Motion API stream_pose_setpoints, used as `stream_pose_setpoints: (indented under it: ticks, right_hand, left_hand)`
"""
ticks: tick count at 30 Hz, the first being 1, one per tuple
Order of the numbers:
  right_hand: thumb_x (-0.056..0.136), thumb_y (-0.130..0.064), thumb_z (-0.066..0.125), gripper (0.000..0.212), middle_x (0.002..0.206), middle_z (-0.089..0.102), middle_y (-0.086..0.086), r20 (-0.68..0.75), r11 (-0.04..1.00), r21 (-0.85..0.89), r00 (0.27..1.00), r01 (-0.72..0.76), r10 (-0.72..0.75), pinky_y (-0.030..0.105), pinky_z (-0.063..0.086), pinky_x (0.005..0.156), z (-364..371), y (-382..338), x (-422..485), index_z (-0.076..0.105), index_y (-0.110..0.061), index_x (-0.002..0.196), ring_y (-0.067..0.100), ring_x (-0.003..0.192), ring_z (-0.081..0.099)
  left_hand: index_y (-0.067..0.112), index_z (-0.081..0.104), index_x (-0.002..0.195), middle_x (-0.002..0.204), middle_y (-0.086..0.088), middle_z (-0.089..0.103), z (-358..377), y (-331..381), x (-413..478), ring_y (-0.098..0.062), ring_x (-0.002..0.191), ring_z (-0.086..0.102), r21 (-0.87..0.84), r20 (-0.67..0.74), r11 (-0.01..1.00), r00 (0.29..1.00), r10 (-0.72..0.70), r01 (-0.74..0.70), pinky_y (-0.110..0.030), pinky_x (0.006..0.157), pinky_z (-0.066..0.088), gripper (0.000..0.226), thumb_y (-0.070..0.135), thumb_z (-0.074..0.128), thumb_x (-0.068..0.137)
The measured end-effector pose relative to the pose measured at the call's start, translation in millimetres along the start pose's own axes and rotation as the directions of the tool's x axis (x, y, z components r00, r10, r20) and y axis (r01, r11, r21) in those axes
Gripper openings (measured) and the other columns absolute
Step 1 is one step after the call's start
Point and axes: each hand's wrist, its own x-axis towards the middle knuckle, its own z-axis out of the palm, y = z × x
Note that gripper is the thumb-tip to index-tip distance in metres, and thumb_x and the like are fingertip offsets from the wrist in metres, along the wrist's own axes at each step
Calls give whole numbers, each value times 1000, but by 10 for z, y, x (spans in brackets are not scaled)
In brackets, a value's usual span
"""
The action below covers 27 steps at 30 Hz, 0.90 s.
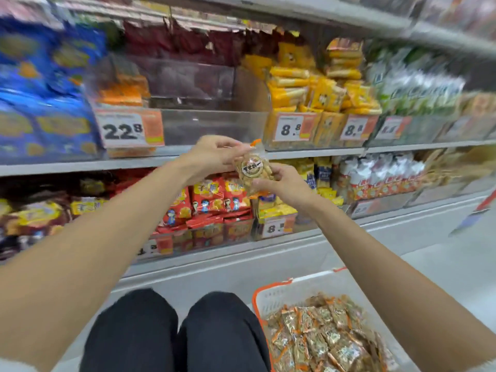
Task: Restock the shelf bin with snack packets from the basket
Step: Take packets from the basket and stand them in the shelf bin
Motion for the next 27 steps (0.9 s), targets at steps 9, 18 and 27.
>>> stream_pose_setpoints:
  ticks: [9, 18, 27]
  right_hand:
    - [89, -13, 68, 12, 100, 71, 3, 123, 971, 0, 963, 241, -239, 34, 53, 85, 774, -1314, 854, 62, -12, 99, 16, 92, 67]
    - [91, -7, 65, 11, 101, 73, 9, 129, 947, -66, 943, 315, -305, 47, 53, 92, 1259, -1493, 1506, 70, -13, 98, 19, 94, 68]
    - [87, -11, 71, 10, 83, 72, -4, 141, 955, -97, 954, 281, -266, 29, 54, 76, 1283, -1435, 1627, 70, -21, 83, 9, 77, 66]
  left_hand:
    - [8, 64, 110, 95, -7, 72, -1474, 949, -491, -13, 81, 71, 374, -102, 925, 988, 120, -74, -25, 72, 60, 25, 0, 66, 87]
    - [8, 61, 109, 83, -14, 66, -2084, 984, -328, -15, 63, 63, 639, -147, 764, 960, 238, -92, -22, 60, 54, 21, 1, 64, 89]
    - [15, 67, 108, 92, -9, 69, -2185, 980, -106, -19, 79, 66, 780, -102, 621, 964, 245, -75, -38, 74, 57, 23, 10, 71, 86]
